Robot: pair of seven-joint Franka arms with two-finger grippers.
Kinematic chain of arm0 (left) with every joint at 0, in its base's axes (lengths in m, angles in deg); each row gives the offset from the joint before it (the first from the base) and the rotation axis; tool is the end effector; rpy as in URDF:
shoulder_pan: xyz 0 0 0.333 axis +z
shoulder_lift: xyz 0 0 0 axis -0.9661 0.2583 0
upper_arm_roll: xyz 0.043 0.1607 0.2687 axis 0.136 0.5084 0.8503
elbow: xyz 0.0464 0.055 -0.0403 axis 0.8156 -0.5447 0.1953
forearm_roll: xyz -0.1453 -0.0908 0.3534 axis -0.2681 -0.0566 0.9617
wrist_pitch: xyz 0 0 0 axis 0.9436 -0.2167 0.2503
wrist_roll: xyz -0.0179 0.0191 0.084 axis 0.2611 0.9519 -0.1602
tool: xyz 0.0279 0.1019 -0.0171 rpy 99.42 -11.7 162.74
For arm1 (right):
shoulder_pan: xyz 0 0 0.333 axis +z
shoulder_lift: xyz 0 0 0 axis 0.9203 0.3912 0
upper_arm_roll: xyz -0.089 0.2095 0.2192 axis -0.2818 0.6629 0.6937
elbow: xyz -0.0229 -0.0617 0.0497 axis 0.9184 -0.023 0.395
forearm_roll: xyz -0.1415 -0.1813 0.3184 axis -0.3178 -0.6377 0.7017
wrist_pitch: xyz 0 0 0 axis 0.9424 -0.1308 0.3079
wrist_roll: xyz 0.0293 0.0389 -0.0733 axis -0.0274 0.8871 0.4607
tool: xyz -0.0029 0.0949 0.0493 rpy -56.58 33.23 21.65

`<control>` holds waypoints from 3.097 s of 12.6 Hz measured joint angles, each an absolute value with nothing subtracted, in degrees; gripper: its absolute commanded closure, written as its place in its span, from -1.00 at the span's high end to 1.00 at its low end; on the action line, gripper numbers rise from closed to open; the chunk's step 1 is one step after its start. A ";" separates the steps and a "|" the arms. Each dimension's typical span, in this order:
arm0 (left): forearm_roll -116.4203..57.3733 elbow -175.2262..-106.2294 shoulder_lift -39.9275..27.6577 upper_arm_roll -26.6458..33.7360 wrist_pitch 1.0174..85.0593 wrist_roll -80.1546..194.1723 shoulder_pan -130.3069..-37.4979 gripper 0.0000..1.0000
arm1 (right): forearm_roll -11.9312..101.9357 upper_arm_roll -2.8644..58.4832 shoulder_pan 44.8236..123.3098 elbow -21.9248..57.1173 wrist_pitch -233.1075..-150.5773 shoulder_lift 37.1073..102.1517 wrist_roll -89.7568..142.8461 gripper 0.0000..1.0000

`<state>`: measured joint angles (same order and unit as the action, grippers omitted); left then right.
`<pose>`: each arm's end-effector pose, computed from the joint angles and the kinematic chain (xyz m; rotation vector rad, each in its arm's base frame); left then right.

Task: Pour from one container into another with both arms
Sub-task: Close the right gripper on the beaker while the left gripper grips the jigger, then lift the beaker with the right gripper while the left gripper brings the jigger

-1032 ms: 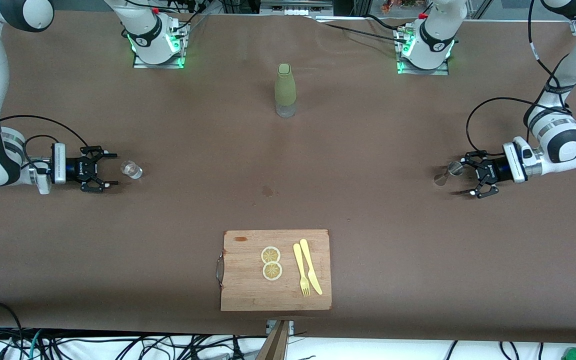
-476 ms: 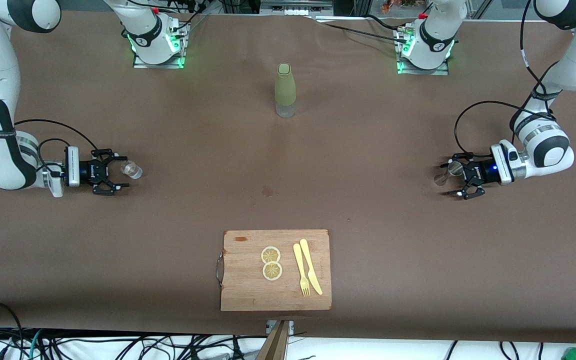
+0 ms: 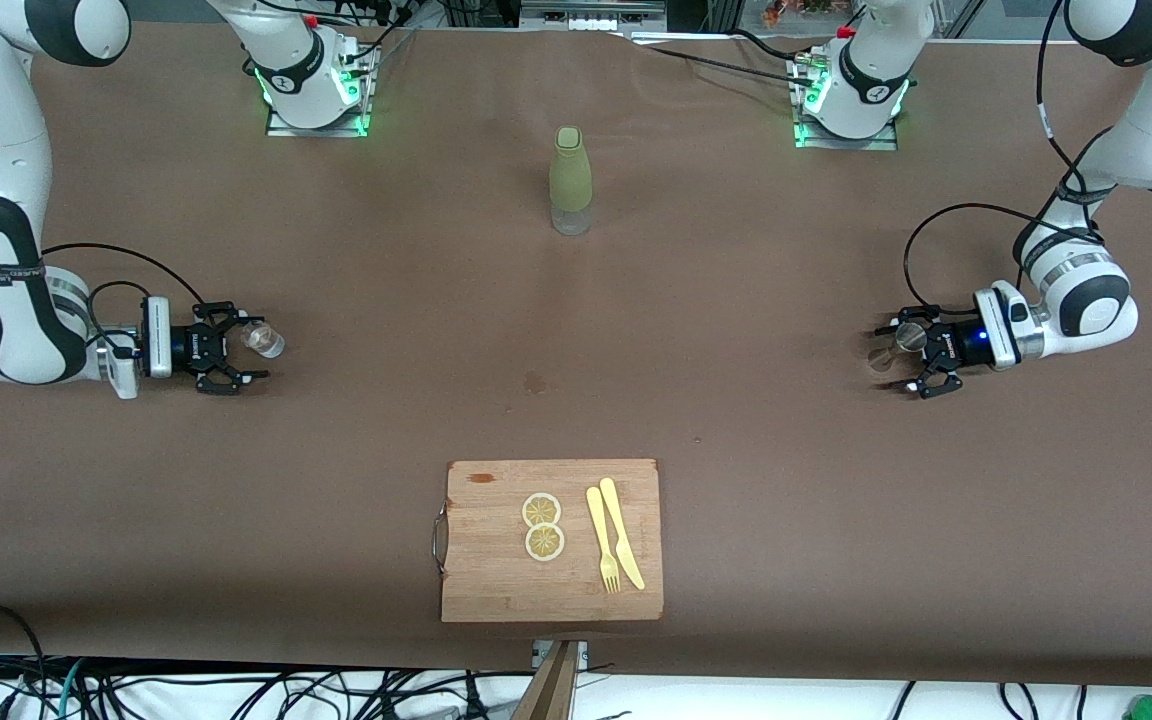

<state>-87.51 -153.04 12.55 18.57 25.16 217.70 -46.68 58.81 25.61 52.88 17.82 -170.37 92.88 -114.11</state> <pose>0.5085 0.1432 0.0783 1.5449 -1.2818 1.1433 0.5588 -0.1372 0.0997 -1.4548 -1.5938 -0.6997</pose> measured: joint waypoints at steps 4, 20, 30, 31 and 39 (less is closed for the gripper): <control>-87.96 -152.86 13.13 18.58 24.20 217.87 -46.77 0.29 | 59.00 25.60 53.41 17.92 -170.55 92.88 -114.12 0.70; -89.22 -151.62 14.05 17.37 21.26 217.99 -47.51 -1.00 | 55.85 25.60 57.25 11.99 -165.74 91.03 -102.41 -0.77; -95.29 -150.99 14.02 12.11 21.78 212.99 -54.08 -1.00 | 52.74 25.70 64.52 1.76 -158.95 87.72 -79.82 -0.77; -97.03 -150.99 14.02 11.71 22.56 212.49 -55.70 -1.00 | 52.74 25.73 65.42 0.84 -158.93 87.72 -78.04 -0.77; -109.75 -149.45 12.98 8.66 31.94 207.94 -69.74 -1.00 | 52.77 25.74 74.61 -5.20 -158.99 87.71 -67.20 -0.76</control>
<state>-109.75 -149.45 12.98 8.66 31.94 207.94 -69.74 52.77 25.74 74.61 -5.20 -158.99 87.71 -67.20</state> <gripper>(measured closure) 0.912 0.511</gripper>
